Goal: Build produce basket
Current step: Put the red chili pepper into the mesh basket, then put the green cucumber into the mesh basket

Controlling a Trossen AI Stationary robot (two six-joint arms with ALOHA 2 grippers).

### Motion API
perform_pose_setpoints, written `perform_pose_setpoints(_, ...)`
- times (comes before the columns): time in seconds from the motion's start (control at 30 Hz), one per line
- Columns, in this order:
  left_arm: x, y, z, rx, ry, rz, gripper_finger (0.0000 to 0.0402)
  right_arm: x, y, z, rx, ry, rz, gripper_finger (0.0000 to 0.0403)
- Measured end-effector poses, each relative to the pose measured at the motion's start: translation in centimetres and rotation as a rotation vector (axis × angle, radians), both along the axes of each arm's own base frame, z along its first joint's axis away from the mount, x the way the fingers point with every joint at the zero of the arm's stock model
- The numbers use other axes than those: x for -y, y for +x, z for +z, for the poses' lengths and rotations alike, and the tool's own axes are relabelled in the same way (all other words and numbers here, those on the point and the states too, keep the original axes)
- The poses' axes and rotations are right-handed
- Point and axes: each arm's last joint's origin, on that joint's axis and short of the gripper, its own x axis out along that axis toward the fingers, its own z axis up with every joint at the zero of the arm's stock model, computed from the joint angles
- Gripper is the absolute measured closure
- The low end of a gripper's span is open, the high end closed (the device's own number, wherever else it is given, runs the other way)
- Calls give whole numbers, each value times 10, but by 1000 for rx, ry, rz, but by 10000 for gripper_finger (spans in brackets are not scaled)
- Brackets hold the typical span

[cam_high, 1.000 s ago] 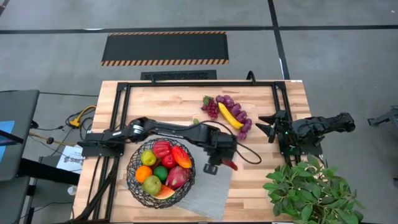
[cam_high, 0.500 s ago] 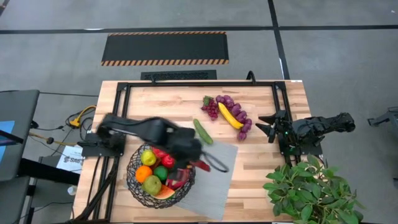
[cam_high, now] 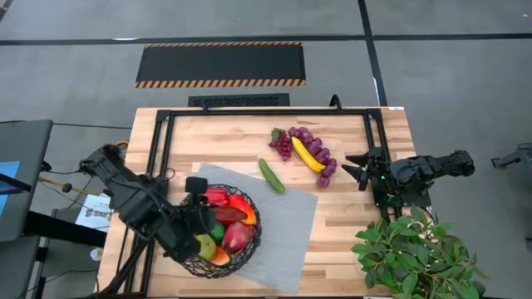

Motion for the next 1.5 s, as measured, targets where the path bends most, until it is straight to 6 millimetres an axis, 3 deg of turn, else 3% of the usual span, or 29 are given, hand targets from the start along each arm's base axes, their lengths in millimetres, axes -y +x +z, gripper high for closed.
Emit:
perform_pose_setpoints(0.27,-12,-18,-69,66,-184,-9,287,0,0,0,12,28,-8,148)
perform_pose_setpoints(0.47,-27,-36,-121,16,-257,68,287,0,0,0,13,29,-8,148)
perform_pose_setpoints(0.67,-32,-46,-148,-80,-364,112,282,0,0,0,14,31,-8,148)
perform_pose_setpoints(1.17,-37,-37,-151,-74,-413,176,143,0,0,0,13,30,-8,148)
perform_pose_setpoints(1.3,-41,-26,-133,4,-418,166,137,0,0,0,13,30,-8,148)
perform_pose_setpoints(1.5,-60,1,-97,284,-297,208,136,0,0,0,13,28,-8,148)
